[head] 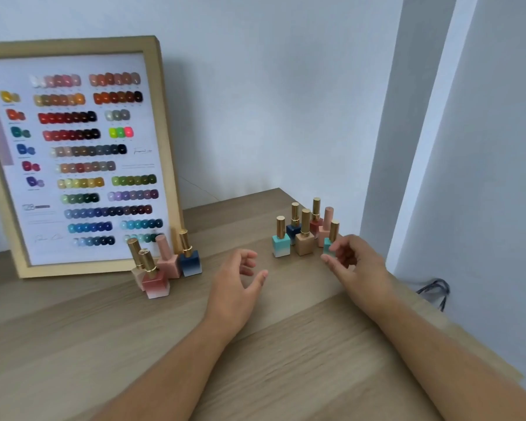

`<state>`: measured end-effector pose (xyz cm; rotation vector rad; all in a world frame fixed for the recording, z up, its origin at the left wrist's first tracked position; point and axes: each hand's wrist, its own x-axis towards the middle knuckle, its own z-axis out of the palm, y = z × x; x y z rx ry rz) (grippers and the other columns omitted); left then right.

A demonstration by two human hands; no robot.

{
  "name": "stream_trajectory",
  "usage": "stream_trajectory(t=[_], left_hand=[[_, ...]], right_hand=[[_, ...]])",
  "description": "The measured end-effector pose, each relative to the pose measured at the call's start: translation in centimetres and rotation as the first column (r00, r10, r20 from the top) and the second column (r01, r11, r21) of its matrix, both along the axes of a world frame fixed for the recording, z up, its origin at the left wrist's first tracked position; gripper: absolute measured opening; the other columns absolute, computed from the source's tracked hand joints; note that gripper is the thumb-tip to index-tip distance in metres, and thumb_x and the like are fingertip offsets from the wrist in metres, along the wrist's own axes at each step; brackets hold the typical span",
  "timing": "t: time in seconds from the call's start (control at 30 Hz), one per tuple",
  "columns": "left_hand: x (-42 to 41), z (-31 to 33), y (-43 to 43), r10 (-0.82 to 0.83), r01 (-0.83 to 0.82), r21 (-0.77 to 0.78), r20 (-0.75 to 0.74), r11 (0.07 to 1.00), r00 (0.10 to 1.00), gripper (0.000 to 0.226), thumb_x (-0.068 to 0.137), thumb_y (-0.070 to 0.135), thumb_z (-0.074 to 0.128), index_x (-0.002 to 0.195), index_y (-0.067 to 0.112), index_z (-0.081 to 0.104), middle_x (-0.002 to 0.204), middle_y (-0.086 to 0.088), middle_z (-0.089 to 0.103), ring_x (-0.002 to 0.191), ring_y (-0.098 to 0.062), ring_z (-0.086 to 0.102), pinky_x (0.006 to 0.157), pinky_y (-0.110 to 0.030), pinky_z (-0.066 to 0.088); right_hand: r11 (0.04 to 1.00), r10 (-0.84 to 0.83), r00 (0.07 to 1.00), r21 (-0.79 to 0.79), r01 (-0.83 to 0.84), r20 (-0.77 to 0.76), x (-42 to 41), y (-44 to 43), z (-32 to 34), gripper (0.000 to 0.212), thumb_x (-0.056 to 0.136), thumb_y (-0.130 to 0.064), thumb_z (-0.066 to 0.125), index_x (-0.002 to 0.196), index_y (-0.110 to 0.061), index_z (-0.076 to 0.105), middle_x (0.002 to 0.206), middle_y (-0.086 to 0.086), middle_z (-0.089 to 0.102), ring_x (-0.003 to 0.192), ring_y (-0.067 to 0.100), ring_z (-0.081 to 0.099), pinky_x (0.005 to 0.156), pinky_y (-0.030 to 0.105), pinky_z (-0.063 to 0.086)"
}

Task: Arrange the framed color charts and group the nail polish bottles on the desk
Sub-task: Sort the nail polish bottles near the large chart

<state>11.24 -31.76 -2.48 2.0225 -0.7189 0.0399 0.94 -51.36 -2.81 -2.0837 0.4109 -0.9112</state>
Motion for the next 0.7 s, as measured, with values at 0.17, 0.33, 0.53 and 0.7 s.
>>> stream_trajectory(t=[0.17,0.33,0.53,0.7], left_hand=[[-1.5,-0.5,7.5,-0.002,0.004,-0.019,0.097,1.0,0.995,0.028,0.078,0.021,0.07,0.094,0.038,0.055,0.088,0.011,0.06,0.083,0.003,0.056,0.065,-0.016,0.048],[1.1,-0.4,13.1,0.231,-0.222,-0.083,0.126,0.971,0.965,0.03,0.075,0.017,0.073,0.092,0.036,0.056,0.087,0.012,0.06,0.08,-0.003,0.057,0.061,-0.021,0.048],[4.4,-0.9,15.2,0.315,-0.315,-0.017,-0.009,0.949,0.949,0.049,0.076,0.028,0.073,0.118,0.028,0.05,0.098,0.017,0.055,0.088,-0.002,0.054,0.069,-0.017,0.041],[5.5,-0.9,14.8,0.26,-0.26,0.025,0.026,0.965,0.965,0.055,0.075,0.031,0.073,0.123,0.034,0.046,0.099,0.014,0.059,0.084,-0.001,0.057,0.072,-0.021,0.046]], right_hand=[[0.939,0.292,0.935,-0.128,-0.321,-0.201,1.8,5.5,0.1,0.018,0.08,-0.026,0.067,0.091,-0.035,0.056,0.087,-0.012,0.058,0.081,0.0,0.054,0.072,0.01,0.047],[0.912,0.394,0.892,-0.023,-0.409,-0.223,6.5,9.9,0.1,0.029,0.081,-0.026,0.066,0.107,-0.034,0.056,0.098,-0.013,0.058,0.086,0.001,0.058,0.072,0.014,0.05],[0.922,0.383,0.896,0.034,-0.386,-0.225,12.2,12.8,-0.3,0.047,0.081,-0.028,0.067,0.125,-0.028,0.05,0.106,-0.009,0.055,0.089,0.004,0.057,0.071,0.012,0.045],[0.91,0.388,0.868,-0.022,-0.414,-0.311,14.1,12.9,-0.4,0.054,0.081,-0.033,0.066,0.129,-0.036,0.044,0.109,-0.013,0.05,0.093,0.001,0.054,0.078,0.017,0.044]])
